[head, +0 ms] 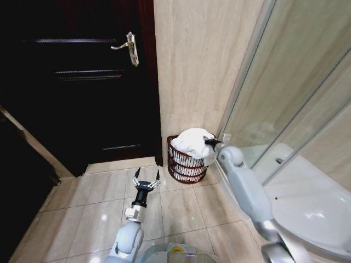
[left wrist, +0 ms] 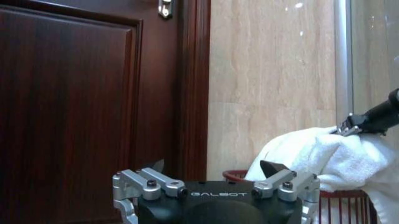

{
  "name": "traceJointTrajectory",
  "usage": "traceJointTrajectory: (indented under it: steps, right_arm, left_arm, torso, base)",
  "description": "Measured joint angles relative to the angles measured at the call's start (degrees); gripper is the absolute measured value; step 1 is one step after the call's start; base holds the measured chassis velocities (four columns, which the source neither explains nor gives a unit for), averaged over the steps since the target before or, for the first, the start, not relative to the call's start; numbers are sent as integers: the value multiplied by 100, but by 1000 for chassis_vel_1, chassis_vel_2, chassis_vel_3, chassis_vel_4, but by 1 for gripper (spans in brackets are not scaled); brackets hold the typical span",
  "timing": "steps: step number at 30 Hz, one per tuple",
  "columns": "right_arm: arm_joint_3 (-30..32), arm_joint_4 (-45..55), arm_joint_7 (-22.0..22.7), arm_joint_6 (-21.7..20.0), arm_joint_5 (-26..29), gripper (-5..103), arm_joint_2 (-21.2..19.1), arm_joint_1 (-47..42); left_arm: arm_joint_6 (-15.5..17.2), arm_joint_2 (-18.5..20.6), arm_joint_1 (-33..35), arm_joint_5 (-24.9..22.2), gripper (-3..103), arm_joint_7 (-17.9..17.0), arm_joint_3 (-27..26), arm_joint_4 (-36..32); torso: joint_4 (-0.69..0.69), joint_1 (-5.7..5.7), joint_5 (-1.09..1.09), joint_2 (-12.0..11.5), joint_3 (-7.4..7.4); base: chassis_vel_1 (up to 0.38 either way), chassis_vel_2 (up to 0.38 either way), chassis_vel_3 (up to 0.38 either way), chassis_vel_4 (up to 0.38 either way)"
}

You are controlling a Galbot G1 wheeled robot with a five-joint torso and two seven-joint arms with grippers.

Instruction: Discard the used towel into the hamper.

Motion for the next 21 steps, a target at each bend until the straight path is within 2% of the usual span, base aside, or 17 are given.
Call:
traceJointTrajectory:
  steps: [4,10,17,21]
  right_arm:
    - [-304,-271,2,-2,121,15,-93,153]
    - [-563,-951,-198,38,-63,15,151,210]
    - [-413,-1561,-534,127,-586,15,521,235]
    - [-370,-1583,-611,112,-658,15,534,237]
  left_arm:
    - [-50,-3,44,-8,100,1,-20,14]
    - [-98,-11,100,-16,100,2,-44,25]
    - [-93,-12,55,-25,100,13,-59,46]
    - [-88,-17,54,-25,100,27,-47,51]
  torso:
    - [-1,0,0,0,0]
    - [2,0,-1,0,-1]
    - [-1,0,0,0,-1]
    - [0,0,0,0,-1]
  base:
    - [0,0,0,0]
    - [0,0,0,0]
    - [0,0,0,0]
    - [0,0,0,0]
